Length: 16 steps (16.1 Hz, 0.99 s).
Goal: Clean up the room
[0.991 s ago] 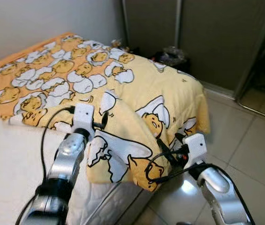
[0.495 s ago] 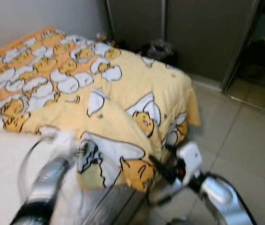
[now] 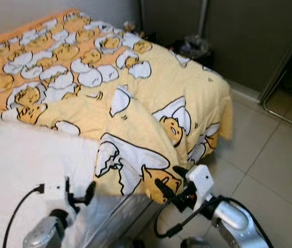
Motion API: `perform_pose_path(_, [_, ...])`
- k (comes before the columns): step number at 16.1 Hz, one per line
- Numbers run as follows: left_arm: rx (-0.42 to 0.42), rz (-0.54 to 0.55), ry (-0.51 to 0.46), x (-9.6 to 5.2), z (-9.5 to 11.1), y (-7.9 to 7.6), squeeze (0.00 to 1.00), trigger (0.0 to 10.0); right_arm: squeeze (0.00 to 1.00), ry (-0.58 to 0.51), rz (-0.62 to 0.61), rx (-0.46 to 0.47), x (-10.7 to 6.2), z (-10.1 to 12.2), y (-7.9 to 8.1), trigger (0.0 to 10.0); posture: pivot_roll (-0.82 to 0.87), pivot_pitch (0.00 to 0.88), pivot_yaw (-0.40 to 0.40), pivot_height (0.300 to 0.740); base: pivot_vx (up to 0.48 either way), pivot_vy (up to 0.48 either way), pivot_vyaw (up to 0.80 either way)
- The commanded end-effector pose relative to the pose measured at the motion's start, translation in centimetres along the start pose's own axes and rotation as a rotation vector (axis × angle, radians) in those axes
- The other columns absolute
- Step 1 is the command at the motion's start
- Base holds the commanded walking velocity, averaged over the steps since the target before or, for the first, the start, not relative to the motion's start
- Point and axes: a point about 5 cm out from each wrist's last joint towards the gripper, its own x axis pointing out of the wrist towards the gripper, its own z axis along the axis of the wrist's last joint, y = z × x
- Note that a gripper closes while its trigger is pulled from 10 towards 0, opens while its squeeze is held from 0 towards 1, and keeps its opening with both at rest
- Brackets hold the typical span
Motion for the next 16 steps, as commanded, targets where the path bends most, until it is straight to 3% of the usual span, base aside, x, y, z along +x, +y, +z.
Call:
perform_pose_path(1, [-0.002, 0.001, -0.002, -0.3, 0.3, 0.0, 0.0, 10.0, 0.0, -0.009, -0.007, -0.011, 0.2, 0.2, -0.1, 10.0, -0.1, 0.094, 0.139, 0.74, 0.0, 0.0, 0.0])
perform_pose_path(3, [0.045, -0.027, 0.036, -0.5, -0.4, -1.0, 0.0, 10.0, 0.0, -0.02, -0.025, -0.009, 0.6, 0.2, -0.1, 10.0, -0.11, 0.095, 0.142, 0.74, 0.0, 0.0, 0.0])
perform_pose_path(6, [0.134, -0.044, 0.049, 1.2, -1.2, -2.2, 0.0, 10.0, 0.0, -0.031, -0.032, -0.004, 1.1, 0.2, 0.1, 10.0, -0.13, 0.098, 0.138, 0.74, 0.0, 0.0, 0.0])
perform_pose_path(10, [0.137, -0.021, 0.072, 3.2, -2.2, -2.6, 0.0, 10.0, 0.0, -0.055, -0.03, -0.012, 1.4, 0.9, 0.3, 10.0, -0.16, 0.109, 0.135, 0.74, 0.0, 0.0, 0.0])
perform_pose_path(13, [0.153, -0.005, 0.079, 3.9, -2.7, -2.3, 0.0, 10.0, 0.0, -0.054, -0.03, -0.015, 1.2, 0.9, 0.3, 10.0, -0.17, 0.111, 0.132, 0.74, 0.0, 0.0, 0.0])
perform_pose_path(14, [0.163, 0.018, 0.084, 4.4, -3.0, -2.0, 0.0, 4.7, 0.0, -0.051, -0.03, -0.018, 1.1, 0.9, 0.3, 10.0, -0.17, 0.111, 0.132, 0.74, 0.0, 0.0, 0.0])
perform_pose_path(16, [0.17, 0.025, 0.092, 4.8, -3.4, -1.9, 0.0, 4.5, 0.0, -0.049, -0.03, -0.02, 1.1, 0.9, 0.2, 10.0, -0.18, 0.109, 0.132, 0.74, 0.0, 0.0, 0.0])
